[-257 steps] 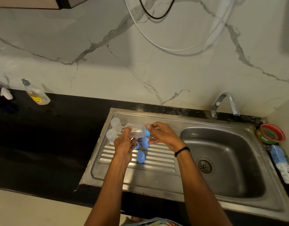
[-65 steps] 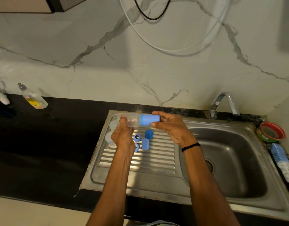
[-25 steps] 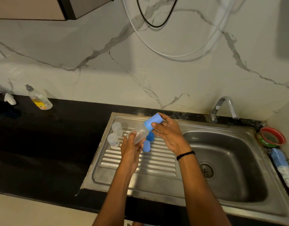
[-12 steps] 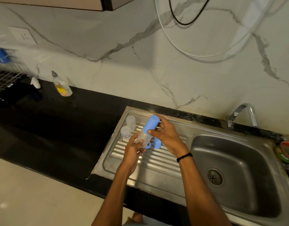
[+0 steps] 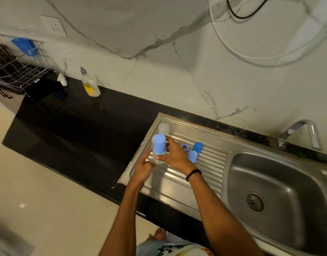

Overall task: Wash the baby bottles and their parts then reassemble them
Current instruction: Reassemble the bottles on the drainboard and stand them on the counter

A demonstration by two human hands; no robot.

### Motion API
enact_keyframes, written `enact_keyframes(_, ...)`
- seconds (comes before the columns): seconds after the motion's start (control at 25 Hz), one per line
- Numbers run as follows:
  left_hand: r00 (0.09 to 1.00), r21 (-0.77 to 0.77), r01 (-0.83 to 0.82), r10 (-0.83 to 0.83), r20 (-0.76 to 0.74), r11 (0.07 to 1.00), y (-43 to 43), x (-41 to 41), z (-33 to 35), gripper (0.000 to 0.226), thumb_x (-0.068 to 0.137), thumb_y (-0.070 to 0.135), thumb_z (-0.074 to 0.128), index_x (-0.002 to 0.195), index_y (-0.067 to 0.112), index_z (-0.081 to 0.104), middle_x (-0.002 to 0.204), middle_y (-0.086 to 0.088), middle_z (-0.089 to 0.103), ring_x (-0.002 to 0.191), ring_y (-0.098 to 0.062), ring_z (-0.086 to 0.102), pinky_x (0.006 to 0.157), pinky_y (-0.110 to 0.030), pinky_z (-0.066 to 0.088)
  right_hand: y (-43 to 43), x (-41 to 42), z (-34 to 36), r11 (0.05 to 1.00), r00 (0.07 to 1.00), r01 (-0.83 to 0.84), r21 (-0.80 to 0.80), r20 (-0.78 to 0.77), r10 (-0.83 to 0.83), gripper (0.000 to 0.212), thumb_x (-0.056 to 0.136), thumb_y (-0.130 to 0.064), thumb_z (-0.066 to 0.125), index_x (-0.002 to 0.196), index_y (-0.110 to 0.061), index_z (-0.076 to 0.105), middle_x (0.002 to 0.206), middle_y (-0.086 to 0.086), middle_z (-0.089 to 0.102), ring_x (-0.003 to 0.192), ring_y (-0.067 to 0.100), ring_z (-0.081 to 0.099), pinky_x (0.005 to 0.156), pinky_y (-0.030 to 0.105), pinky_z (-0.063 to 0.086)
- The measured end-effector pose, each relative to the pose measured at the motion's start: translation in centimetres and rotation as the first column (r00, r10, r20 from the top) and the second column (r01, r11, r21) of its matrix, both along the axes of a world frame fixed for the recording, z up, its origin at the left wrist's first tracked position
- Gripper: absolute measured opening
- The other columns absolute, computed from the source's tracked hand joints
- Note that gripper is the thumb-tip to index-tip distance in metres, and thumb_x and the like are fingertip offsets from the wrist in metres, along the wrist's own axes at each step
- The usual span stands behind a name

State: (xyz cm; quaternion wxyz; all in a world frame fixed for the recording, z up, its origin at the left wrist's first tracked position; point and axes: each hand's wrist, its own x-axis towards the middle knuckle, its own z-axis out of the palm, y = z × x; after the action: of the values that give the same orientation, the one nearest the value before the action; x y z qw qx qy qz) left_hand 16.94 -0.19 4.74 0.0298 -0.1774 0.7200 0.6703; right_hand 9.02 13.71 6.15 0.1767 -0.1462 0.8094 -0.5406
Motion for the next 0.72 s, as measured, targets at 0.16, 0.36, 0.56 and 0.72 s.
enact_keyframes(0.16,0.999,-0.014,0.016,-0.015,0.053,1.0,-3.6,-0.2,-0.7,0.06,0.094,-0.015,0.044,0.138,0.024,0.057,0.135,0.005,0.059,0.128,-0.016,0.055,0.094,-0.021,0.048,-2.1,-0.3,-2.2,0.998,1.0,-0.02,0.067,0.025,0.018,0.062,0.073,-0.025,0.084,0.128,-0.016,0.057,0.12,-0.001,0.065,0.108,0.018,0.063,0.095,0.041,0.053)
enact_keyframes(0.36,0.994,-0.011,0.018,-0.017,0.106,1.0,-5.6,-0.9,-1.9,0.06,0.095,-0.016,0.043,0.142,0.018,0.057,0.142,0.001,0.057,0.133,-0.018,0.05,0.104,-0.029,0.046,-4.2,-0.8,-3.6,0.998,0.999,-0.013,0.064,0.043,0.01,0.063,0.076,-0.021,0.083,0.133,-0.015,0.057,0.126,0.0,0.065,0.112,0.017,0.061,0.098,0.036,0.051)
enact_keyframes(0.56,0.987,-0.027,0.017,-0.013,0.158,0.999,-6.6,-1.3,-3.6,0.063,0.093,-0.017,0.046,0.142,0.021,0.056,0.139,0.008,0.055,0.137,-0.018,0.045,0.115,-0.041,0.039,-5.3,-1.2,-5.2,0.996,0.997,-0.021,0.084,0.074,0.015,0.06,0.077,-0.021,0.082,0.131,-0.017,0.057,0.123,-0.003,0.064,0.11,0.016,0.061,0.097,0.038,0.051)
enact_keyframes(0.72,0.982,-0.034,0.028,-0.021,0.187,0.999,-6.6,-1.6,-4.3,0.065,0.092,-0.018,0.042,0.145,0.019,0.052,0.145,0.003,0.052,0.138,-0.018,0.044,0.114,-0.039,0.038,-5.7,-1.5,-6.2,0.997,0.993,-0.006,0.08,0.121,-0.003,0.061,0.076,-0.018,0.083,0.131,-0.015,0.057,0.126,0.0,0.064,0.113,0.017,0.06,0.1,0.038,0.05)
